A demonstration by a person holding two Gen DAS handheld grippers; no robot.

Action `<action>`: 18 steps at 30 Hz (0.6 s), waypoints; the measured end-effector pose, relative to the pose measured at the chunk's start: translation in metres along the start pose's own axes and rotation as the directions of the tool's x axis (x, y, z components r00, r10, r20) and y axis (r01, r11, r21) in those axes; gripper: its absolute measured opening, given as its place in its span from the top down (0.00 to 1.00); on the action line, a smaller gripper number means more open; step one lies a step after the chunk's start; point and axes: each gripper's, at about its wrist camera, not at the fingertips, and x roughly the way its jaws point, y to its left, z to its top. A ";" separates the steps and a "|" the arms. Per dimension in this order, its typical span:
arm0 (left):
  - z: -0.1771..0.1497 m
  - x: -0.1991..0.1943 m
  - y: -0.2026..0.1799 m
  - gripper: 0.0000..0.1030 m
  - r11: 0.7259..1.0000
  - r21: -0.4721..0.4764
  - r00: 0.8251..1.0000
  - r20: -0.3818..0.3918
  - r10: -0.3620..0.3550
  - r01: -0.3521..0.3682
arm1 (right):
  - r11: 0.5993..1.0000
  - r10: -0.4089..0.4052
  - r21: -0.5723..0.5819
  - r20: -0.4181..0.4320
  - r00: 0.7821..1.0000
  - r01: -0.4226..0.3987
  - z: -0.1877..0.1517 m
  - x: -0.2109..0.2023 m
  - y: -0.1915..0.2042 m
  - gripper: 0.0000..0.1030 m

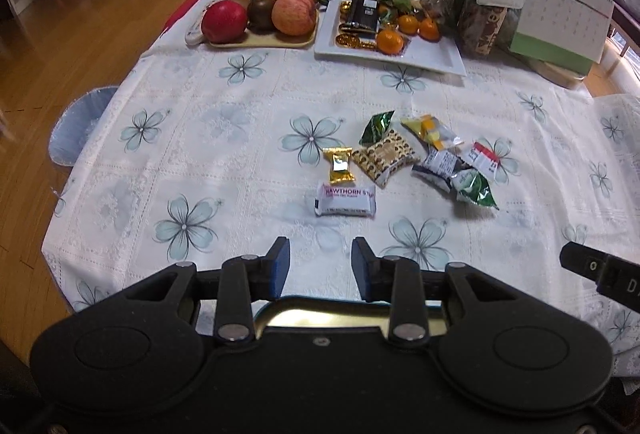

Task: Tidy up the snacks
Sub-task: 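Raise both tools and move them back toward the snack pile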

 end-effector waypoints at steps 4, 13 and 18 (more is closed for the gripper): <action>0.012 -0.006 -0.005 0.58 0.999 0.041 0.999 0.053 0.009 -0.011 | 0.999 -0.014 -0.042 0.083 0.996 0.018 0.015 -0.013 0.007 0.59; 0.049 -0.017 -0.007 0.54 0.999 0.043 0.981 0.194 -0.015 0.006 | 0.997 -0.041 -0.056 0.264 0.964 0.058 0.056 -0.025 0.015 0.40; 0.065 -0.001 -0.005 0.54 1.000 0.020 0.983 0.185 0.002 -0.006 | 0.996 -0.069 -0.030 0.310 0.948 0.082 0.079 -0.020 0.014 0.26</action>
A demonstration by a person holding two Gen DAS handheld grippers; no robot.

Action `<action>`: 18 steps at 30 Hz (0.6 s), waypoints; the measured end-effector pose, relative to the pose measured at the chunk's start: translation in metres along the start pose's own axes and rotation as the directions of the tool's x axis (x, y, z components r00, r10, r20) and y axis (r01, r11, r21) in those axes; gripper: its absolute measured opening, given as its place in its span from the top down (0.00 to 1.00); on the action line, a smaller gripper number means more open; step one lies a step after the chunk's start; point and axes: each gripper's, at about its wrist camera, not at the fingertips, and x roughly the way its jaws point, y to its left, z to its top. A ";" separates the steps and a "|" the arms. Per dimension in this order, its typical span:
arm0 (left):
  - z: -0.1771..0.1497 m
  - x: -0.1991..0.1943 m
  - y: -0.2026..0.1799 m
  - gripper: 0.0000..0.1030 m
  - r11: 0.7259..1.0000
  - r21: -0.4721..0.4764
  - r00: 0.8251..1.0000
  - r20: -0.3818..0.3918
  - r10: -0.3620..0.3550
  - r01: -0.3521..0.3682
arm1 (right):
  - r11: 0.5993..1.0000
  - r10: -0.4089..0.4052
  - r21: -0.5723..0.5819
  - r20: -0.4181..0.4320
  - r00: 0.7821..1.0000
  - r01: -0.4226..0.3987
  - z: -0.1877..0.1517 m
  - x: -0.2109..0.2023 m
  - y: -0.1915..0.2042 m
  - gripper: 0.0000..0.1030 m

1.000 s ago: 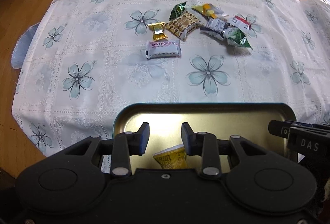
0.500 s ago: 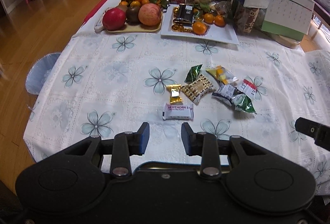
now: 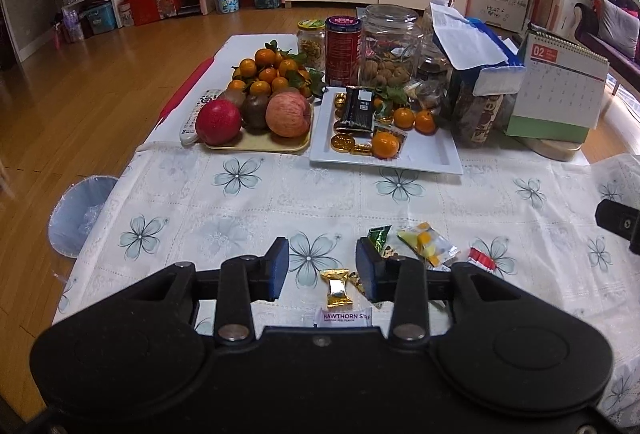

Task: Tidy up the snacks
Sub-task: 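Raise both tools and move them back toward the snack pile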

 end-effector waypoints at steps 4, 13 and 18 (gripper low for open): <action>0.001 0.021 0.003 0.55 1.000 -0.009 0.998 -0.067 0.006 -0.006 | 0.999 0.011 0.041 -0.070 0.998 -0.008 0.010 0.021 -0.006 0.27; -0.003 0.005 0.013 0.55 0.999 0.013 0.999 -0.040 0.035 -0.035 | 0.995 -0.095 -0.015 -0.079 0.992 0.094 0.003 0.000 0.009 0.28; -0.009 0.005 0.029 0.54 1.000 -0.008 0.997 -0.076 0.022 -0.023 | 0.996 -0.076 0.023 -0.142 0.987 0.080 -0.006 -0.011 0.014 0.30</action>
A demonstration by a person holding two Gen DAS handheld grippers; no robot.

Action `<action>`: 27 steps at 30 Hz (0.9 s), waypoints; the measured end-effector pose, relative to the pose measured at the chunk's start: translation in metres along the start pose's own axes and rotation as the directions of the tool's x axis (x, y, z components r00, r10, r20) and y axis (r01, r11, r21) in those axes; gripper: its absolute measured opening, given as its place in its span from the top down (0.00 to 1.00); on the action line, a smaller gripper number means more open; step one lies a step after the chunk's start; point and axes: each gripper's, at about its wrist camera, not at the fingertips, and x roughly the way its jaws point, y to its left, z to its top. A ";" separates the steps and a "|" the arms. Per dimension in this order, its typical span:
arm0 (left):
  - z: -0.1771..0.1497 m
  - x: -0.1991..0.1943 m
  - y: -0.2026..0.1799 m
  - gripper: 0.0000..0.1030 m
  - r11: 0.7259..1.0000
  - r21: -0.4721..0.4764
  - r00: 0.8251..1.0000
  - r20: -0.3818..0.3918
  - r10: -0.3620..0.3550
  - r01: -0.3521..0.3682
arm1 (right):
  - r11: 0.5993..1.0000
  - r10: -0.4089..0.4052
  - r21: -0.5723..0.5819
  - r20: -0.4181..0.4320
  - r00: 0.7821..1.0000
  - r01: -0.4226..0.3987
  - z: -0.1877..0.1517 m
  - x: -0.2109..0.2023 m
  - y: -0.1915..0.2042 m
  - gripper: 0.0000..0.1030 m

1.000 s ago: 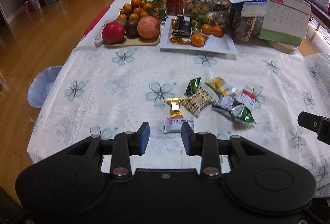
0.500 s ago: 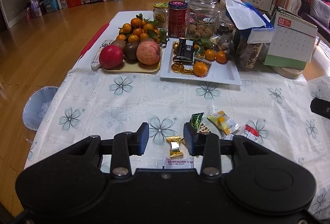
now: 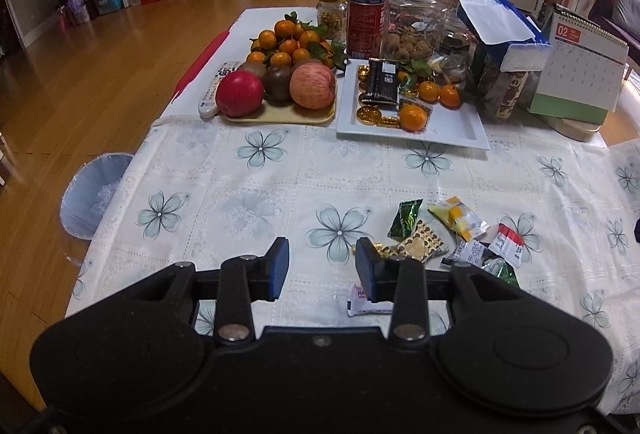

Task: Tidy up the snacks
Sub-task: 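Raise both tools and move them back toward the snack pile, then grasp the red-and-white snack bar with the right tool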

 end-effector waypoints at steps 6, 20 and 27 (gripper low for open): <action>-0.011 0.014 0.004 0.54 1.000 -0.004 0.997 -0.074 -0.025 0.025 | 0.998 0.034 0.048 -0.118 0.992 -0.029 -0.012 0.024 -0.009 0.33; -0.023 0.043 -0.024 0.55 0.998 0.056 0.992 -0.119 0.038 -0.032 | 0.988 0.135 0.106 -0.186 0.973 -0.116 -0.015 0.085 -0.042 0.36; -0.012 0.073 -0.019 0.55 1.000 0.010 0.988 -0.155 -0.005 0.007 | 0.986 0.121 0.138 -0.248 0.961 -0.089 -0.007 0.136 -0.034 0.39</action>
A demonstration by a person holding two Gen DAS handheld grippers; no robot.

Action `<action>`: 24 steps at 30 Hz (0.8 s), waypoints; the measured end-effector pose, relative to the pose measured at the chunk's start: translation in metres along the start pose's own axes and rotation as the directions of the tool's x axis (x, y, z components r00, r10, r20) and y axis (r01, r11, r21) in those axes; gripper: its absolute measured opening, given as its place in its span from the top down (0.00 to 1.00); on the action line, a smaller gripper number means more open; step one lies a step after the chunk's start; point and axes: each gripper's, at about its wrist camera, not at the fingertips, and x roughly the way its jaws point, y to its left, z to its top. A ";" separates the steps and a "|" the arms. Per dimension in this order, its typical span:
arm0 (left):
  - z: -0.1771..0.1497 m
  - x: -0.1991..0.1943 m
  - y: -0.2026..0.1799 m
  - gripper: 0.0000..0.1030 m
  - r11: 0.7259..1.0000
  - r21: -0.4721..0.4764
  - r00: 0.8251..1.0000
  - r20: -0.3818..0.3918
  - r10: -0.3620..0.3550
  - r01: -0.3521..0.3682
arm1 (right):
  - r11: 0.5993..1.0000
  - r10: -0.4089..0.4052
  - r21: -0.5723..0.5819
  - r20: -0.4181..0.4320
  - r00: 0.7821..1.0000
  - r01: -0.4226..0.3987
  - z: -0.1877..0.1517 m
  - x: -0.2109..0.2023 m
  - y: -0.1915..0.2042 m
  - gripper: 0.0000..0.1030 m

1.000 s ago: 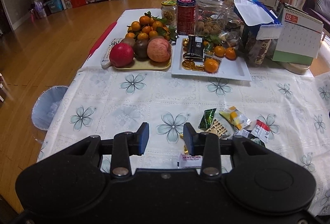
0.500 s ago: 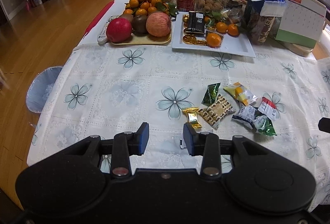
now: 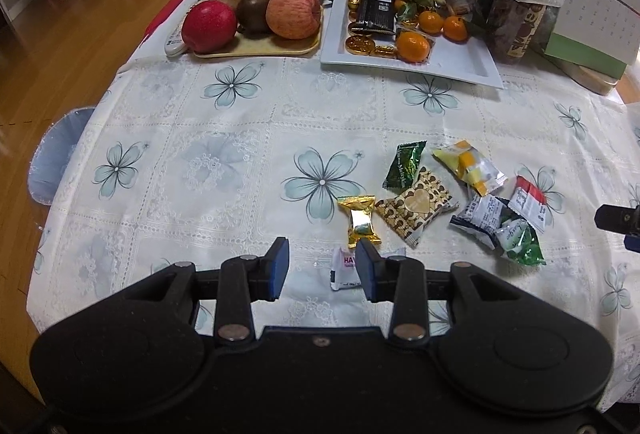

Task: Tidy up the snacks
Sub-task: 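Grasp the red-and-white snack bar with the right tool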

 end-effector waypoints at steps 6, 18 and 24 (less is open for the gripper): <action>0.020 0.026 0.004 0.55 0.998 -0.067 0.995 -0.097 -0.008 0.002 | 0.999 -0.015 0.046 -0.065 0.998 0.018 0.016 0.042 0.003 0.39; 0.045 0.026 -0.011 0.55 0.999 0.005 0.998 -0.060 0.032 -0.032 | 0.994 -0.014 0.101 -0.145 0.989 0.029 0.041 0.094 0.020 0.40; 0.043 0.036 -0.016 0.55 0.999 0.027 0.994 -0.103 0.026 -0.024 | 0.983 -0.018 0.178 -0.196 0.980 0.054 0.046 0.113 0.017 0.40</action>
